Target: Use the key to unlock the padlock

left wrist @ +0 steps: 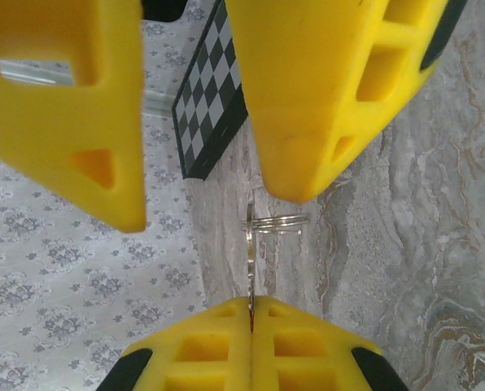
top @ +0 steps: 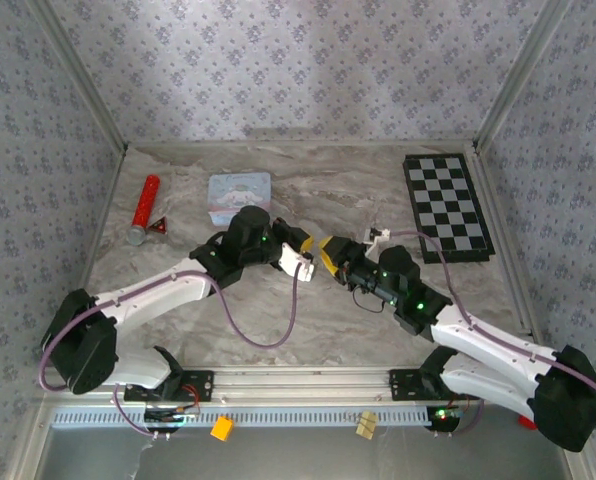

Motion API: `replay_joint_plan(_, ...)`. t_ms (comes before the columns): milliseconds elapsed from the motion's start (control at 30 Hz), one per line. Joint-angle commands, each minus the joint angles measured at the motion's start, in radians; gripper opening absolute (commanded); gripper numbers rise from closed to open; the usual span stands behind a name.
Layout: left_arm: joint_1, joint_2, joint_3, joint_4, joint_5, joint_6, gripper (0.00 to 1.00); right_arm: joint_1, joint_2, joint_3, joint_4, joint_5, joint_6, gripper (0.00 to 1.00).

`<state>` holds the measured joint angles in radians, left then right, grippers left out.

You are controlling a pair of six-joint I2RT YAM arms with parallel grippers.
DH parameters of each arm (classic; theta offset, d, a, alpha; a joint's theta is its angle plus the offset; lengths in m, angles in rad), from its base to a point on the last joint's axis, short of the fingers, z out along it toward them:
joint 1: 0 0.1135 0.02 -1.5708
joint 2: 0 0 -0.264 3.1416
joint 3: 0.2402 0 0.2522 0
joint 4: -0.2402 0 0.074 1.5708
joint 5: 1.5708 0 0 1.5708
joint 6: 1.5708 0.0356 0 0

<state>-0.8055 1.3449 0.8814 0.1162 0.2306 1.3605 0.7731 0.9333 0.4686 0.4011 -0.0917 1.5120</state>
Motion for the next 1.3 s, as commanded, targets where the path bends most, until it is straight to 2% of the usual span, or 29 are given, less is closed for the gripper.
replay_joint_plan(0, -0.006, 0.004, -0.008, 0.045, 0.002, -0.006, 0.0, 0.009, 0.012, 0.021, 0.032, 0.048, 0.03, 0.39)
replay_joint_plan(167, -0.01, -0.01, -0.02, 0.042, 0.003, -0.008, 0.0, 0.002, 0.001, 0.013, 0.006, 0.072, 0.025, 0.35)
replay_joint_plan(633, -0.021, -0.031, -0.023, 0.035, 0.004, -0.005, 0.0, 0.002, -0.009, 0.016, -0.101, 0.103, 0.035, 0.34)
replay_joint_plan(1267, -0.051, -0.032, -0.032, 0.023, -0.009, -0.006, 0.0, 0.0, 0.022, -0.002, -0.028, 0.09, 0.046, 0.29)
